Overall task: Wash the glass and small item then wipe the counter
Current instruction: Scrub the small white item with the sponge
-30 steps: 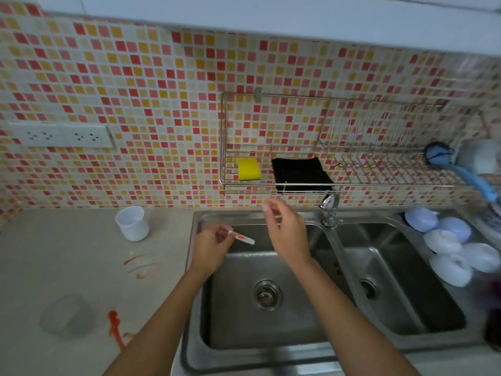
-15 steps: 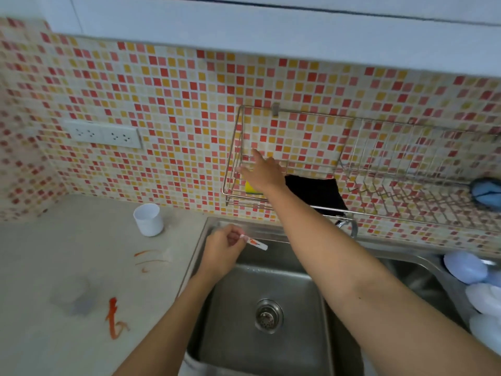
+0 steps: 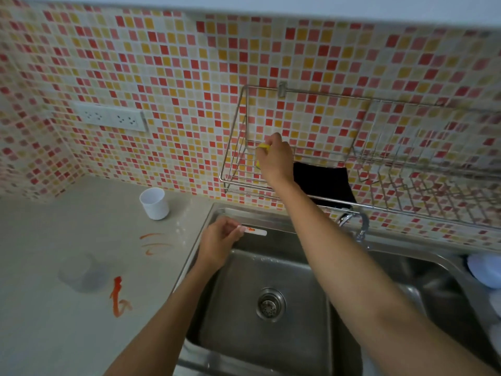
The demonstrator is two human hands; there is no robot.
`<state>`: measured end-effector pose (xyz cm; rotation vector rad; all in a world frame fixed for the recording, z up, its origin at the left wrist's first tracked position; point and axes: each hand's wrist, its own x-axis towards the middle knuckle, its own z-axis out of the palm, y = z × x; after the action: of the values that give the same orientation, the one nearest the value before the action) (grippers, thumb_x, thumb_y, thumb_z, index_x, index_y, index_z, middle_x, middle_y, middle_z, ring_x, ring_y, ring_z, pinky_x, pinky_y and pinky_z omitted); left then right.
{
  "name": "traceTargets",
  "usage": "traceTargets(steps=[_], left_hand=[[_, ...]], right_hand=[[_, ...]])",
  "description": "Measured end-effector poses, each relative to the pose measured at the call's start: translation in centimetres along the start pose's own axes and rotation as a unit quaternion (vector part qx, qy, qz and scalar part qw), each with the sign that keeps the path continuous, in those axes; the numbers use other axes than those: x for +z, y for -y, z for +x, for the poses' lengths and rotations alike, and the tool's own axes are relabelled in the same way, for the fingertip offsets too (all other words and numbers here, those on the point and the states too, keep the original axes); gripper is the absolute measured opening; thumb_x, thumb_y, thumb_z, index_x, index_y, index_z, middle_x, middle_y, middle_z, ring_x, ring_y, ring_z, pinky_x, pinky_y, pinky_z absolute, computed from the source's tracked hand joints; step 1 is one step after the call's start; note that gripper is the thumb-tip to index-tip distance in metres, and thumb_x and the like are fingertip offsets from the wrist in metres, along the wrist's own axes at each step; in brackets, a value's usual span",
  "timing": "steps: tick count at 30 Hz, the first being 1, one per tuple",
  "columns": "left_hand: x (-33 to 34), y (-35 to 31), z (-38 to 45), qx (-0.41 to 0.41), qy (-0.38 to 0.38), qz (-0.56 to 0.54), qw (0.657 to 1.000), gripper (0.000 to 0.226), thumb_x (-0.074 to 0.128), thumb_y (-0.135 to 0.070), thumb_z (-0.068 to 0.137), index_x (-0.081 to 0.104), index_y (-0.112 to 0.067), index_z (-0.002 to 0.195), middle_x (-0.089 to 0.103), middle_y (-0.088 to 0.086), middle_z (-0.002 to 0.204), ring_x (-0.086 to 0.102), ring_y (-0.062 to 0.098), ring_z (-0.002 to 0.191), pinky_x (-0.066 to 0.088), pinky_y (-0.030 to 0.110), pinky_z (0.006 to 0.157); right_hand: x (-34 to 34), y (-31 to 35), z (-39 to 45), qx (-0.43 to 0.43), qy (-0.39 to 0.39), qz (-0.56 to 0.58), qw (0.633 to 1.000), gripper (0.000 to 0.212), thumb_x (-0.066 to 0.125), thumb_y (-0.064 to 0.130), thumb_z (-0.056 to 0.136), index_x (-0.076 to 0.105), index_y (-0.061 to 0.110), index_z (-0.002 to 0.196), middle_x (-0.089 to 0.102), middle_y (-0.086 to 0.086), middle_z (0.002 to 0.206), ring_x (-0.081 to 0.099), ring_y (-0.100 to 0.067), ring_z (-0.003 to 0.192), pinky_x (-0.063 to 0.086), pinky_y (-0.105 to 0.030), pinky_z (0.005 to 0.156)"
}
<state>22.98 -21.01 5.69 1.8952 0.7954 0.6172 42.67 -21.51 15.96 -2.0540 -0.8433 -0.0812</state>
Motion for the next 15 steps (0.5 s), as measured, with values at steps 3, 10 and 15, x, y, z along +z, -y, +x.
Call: traceTargets(steps=[3,10,15], left_hand=[[1.4,-0.6,0.5,-0.016,-0.007,-0.023,1.0,0.013,0.068,-0.028,0.088,0.065,-0.016,0.091,0.072,-0.006,0.084,0.068,0.003,0.078,0.05,0.014,0.067],[5.3,-1.0,1.1,-0.025,0.019,-0.074,0.997,0.011,0.07,-0.022,0.086,0.066,-0.013,0.091,0.072,0.0,0.084,0.069,0.013,0.081,0.053,0.025,0.072],[7.1,-1.2,0.0,-0.008,0.04,-0.077,0.996,0.011,0.067,-0.018,0.089,0.073,-0.012,0.097,0.073,-0.003,0.082,0.069,0.009,0.079,0.051,0.016,0.07]], right_hand=[[-4.0,0.7,-4.9,-0.069,-0.082,0.089,0.99,0.016,0.059,0.019,0.091,0.055,0.013,0.106,0.057,-0.003,0.099,0.055,-0.014,0.085,0.045,-0.021,0.068],[-4.9,-6.0,-18.1,-0.06,-0.07,0.047,0.995,0.039,0.055,0.018,0.091,0.058,0.019,0.13,0.05,0.012,0.113,0.051,-0.01,0.105,0.043,-0.018,0.088],[-3.2,-9.4,-19.4,0.01,-0.095,-0.006,0.995,0.041,0.062,0.008,0.09,0.059,0.012,0.131,0.055,0.0,0.111,0.045,-0.009,0.104,0.036,-0.01,0.09]])
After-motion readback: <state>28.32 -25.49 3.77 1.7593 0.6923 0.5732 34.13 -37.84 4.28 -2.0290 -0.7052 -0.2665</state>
